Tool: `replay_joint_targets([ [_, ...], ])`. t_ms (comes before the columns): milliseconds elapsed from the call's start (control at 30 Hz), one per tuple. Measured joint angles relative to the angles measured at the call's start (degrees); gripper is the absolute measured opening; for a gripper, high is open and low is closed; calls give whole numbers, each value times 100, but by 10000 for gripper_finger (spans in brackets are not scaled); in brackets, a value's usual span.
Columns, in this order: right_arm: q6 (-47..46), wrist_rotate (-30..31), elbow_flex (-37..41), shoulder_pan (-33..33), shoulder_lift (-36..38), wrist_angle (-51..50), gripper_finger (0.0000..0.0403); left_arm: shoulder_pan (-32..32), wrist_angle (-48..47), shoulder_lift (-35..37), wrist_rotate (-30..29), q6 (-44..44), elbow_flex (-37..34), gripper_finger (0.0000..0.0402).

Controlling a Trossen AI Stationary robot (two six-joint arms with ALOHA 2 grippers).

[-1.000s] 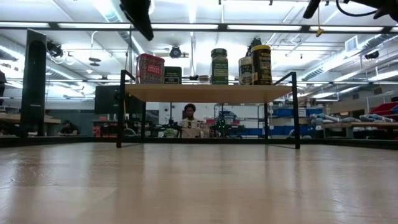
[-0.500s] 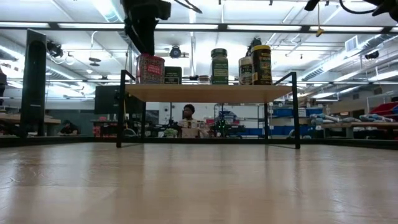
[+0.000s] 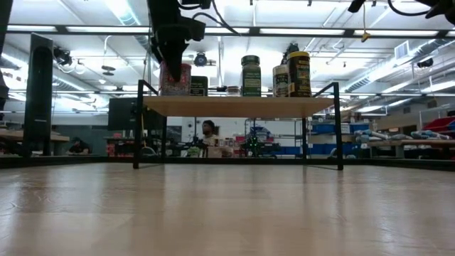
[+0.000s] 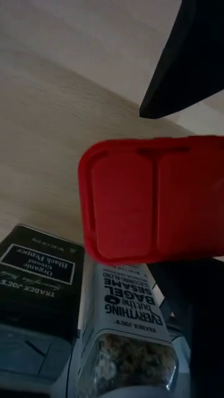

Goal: Shelf spices
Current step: Remove the red seasoning can from the shelf

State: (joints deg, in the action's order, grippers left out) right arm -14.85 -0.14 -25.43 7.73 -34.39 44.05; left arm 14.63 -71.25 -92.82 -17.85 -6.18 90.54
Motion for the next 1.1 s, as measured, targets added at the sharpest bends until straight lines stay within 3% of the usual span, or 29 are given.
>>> replay_joint_targets([
  [300, 7, 0, 0, 0, 0, -3, 9, -4, -69, 9, 3, 286, 11, 203],
  [533, 7, 1, 0, 0, 1, -33, 9, -12, -105, 9, -4, 293, 34, 202],
  [733, 7, 2, 0, 0, 0, -55, 9, -223, -357, -1, 334, 295, 645, 202],
  [900, 6, 2, 0, 0, 0, -92, 9, -555, -235, 11, 599, 254, 1240, 202],
  [1100, -55, 2, 0, 0, 2, -92, 9, -1169, 203, -37, 984, -155, 1258, 202],
])
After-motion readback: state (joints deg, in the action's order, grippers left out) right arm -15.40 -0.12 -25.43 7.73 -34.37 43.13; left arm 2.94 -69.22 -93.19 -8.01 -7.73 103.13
